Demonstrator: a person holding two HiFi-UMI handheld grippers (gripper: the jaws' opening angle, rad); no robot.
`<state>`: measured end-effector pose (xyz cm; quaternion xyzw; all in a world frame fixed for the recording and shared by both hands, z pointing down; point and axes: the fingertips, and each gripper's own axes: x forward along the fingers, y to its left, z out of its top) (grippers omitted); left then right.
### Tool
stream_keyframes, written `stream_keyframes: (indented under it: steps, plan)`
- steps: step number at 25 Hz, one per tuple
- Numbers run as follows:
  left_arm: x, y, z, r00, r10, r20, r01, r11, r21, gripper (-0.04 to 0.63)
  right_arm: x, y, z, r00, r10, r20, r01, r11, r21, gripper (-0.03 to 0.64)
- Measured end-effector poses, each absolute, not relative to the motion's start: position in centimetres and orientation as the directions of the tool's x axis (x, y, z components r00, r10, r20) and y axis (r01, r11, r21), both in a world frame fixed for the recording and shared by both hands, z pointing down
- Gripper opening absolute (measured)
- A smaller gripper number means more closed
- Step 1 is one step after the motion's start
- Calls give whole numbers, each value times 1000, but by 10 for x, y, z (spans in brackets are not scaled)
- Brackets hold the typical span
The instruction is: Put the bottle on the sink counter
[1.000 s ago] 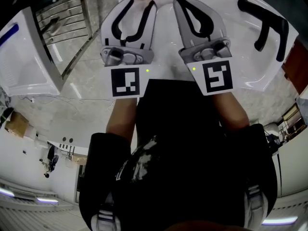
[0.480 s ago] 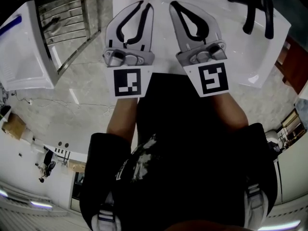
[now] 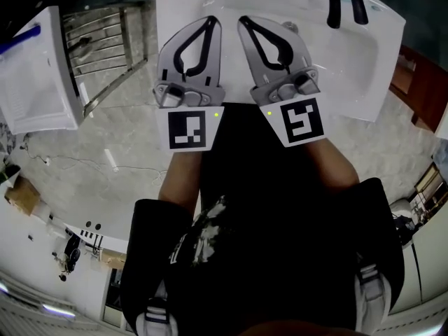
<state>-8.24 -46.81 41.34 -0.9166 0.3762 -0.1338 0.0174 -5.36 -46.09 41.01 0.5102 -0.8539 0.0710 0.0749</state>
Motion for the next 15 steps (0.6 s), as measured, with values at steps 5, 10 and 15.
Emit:
stream_keyframes:
  steps: [5,10,15]
  plan:
    - [-86,-446,402,698,-676,237,-672,-732,-111,14,-49,-445,392,-418,-894,161,-908,414,-57,-6]
    - [-87,-431,380,731,-653,199,-645,-756,-112,14,-47,-430,374,-370,-918,142,-929,369,-38,-6]
    - [-98,-412,360,747,-632,205,-634,-771,-63,14,-54,-408,340,-320,-942,104,-947,320,-15,-6]
